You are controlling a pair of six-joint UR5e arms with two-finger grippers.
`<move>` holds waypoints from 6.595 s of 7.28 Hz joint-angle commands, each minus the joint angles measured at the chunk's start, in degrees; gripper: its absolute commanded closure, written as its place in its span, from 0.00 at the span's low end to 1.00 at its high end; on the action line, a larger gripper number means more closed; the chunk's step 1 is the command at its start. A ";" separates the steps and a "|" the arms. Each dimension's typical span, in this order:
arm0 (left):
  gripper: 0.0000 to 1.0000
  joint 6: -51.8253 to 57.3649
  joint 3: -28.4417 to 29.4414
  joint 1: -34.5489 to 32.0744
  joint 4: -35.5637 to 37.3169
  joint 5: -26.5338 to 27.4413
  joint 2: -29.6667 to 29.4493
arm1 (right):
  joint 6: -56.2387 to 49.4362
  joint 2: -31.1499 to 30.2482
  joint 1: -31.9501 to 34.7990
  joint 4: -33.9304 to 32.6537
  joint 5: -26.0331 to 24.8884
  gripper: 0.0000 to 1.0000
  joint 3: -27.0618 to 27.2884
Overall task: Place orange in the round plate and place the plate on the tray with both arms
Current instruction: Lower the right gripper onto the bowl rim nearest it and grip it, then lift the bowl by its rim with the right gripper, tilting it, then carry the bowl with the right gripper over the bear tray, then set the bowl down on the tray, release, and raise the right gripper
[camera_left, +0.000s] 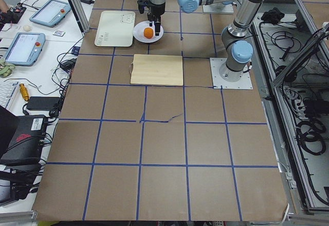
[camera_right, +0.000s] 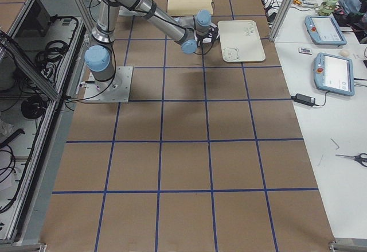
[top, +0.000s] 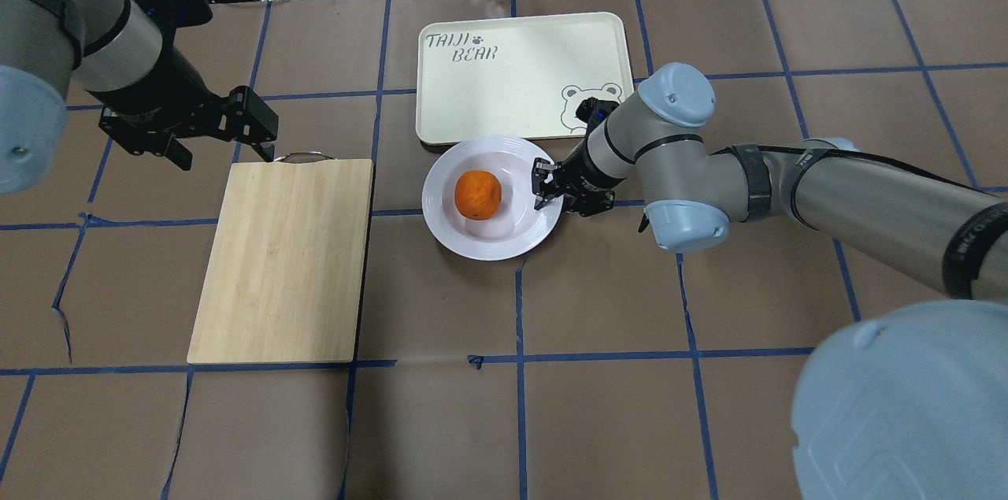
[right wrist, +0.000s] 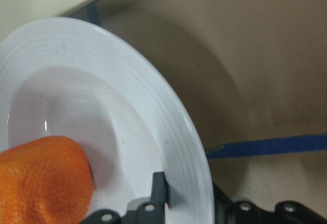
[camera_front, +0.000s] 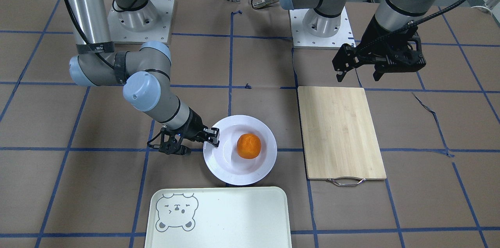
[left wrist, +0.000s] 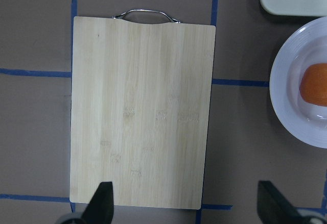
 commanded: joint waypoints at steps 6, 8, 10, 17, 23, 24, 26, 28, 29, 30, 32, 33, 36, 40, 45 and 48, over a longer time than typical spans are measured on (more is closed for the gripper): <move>0.00 0.00 0.01 0.21 -1.01 1.23 0.22 | 1.20 -1.52 -1.05 1.71 0.59 1.00 -3.86; 0.00 0.00 -0.08 0.30 -0.92 1.14 0.22 | 1.46 -2.40 -2.01 1.89 1.99 1.00 -3.96; 0.00 0.00 -0.08 0.30 -0.83 1.14 0.13 | 1.99 -2.67 -5.35 1.98 6.65 1.00 -3.61; 0.00 0.00 -0.08 0.30 -0.66 1.06 0.04 | 0.59 -4.34 -8.09 -1.35 12.54 1.00 -3.35; 0.00 0.00 -0.08 0.30 -0.57 1.14 0.04 | 0.23 2.83 -9.14 -3.73 19.93 1.00 -16.03; 0.00 0.00 -0.08 0.30 -0.57 1.14 0.04 | 1.10 7.48 -9.14 -3.38 19.84 1.00 -22.44; 0.00 0.00 -0.08 0.30 -0.57 1.14 0.04 | 2.17 16.45 -9.14 -3.29 19.84 1.00 -32.14; 0.00 0.00 0.01 0.30 -0.40 1.14 0.04 | 1.99 18.25 -9.14 -3.29 19.84 1.00 -31.05; 0.00 0.00 -0.17 0.30 -0.74 1.23 0.04 | 1.64 18.34 -9.14 -3.29 20.02 1.00 -29.29; 0.00 0.00 -0.08 0.21 -0.57 1.23 0.04 | 1.55 18.16 -9.14 -3.29 19.93 1.00 -28.58; 0.00 0.00 -0.08 0.21 -0.66 1.23 0.04 | 2.00 16.77 -9.14 -3.29 18.79 0.36 -24.90; 0.00 0.00 -0.08 0.21 -0.66 1.23 0.04 | 2.17 15.54 -9.23 -3.21 15.13 0.00 -24.97; 0.00 0.00 0.01 0.39 -0.92 1.32 0.13 | -3.94 8.80 -9.14 1.49 0.20 0.00 -26.19; 0.00 0.00 0.01 0.39 -0.92 1.32 0.13 | -21.30 -11.41 -3.29 35.02 -27.29 0.00 -28.31; 0.00 0.00 0.01 0.39 -0.92 1.32 0.13 | -21.39 -18.83 -3.61 46.72 -27.62 0.00 -27.87; 0.00 0.00 0.01 0.39 -0.92 1.32 0.13 | -21.39 -19.36 -3.87 46.72 -27.53 0.00 -26.99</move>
